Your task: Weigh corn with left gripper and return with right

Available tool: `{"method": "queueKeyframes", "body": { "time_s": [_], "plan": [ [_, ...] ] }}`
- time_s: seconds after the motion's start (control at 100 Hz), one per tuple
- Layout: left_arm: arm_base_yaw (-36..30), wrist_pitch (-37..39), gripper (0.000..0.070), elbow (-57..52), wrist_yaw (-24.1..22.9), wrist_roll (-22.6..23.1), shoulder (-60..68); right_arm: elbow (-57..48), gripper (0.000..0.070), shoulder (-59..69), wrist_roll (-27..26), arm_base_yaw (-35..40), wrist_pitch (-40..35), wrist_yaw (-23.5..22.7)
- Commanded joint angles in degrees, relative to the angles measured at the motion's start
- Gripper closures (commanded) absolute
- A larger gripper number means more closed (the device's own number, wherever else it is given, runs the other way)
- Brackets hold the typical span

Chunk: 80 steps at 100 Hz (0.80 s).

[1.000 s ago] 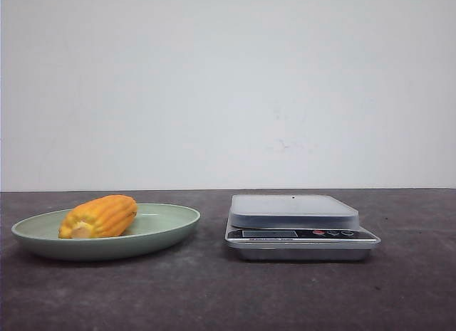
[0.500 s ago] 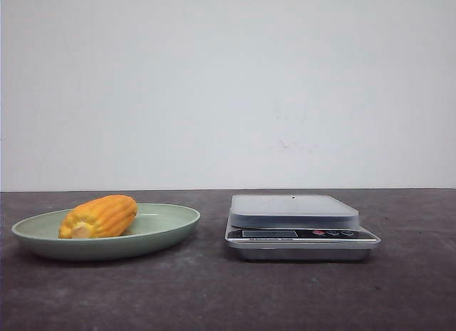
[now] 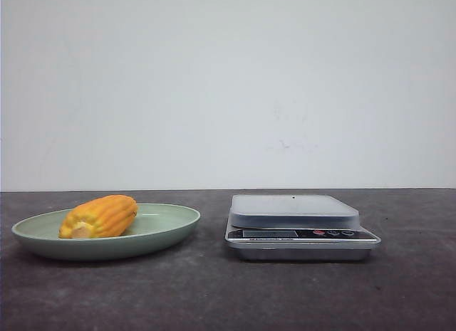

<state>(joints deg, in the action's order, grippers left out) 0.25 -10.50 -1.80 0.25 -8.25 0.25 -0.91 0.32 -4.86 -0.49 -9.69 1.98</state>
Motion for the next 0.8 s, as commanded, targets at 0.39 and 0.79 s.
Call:
{"method": "queueKeyframes", "body": {
  "time_s": [0.39, 0.79],
  "plan": [
    [0.1, 2.2, 0.0689, 0.8, 0.1, -4.3, -0.1, -0.7, 0.0695, -0.1, -7.0, 0.0, -0.4, -0.5],
    [0.0, -0.8, 0.0686, -18.4, -0.2, -11.5, 12.0, -21.2, 0.0696, 13.9, -11.2, 0.0, -4.2, -3.6]
  ]
}}
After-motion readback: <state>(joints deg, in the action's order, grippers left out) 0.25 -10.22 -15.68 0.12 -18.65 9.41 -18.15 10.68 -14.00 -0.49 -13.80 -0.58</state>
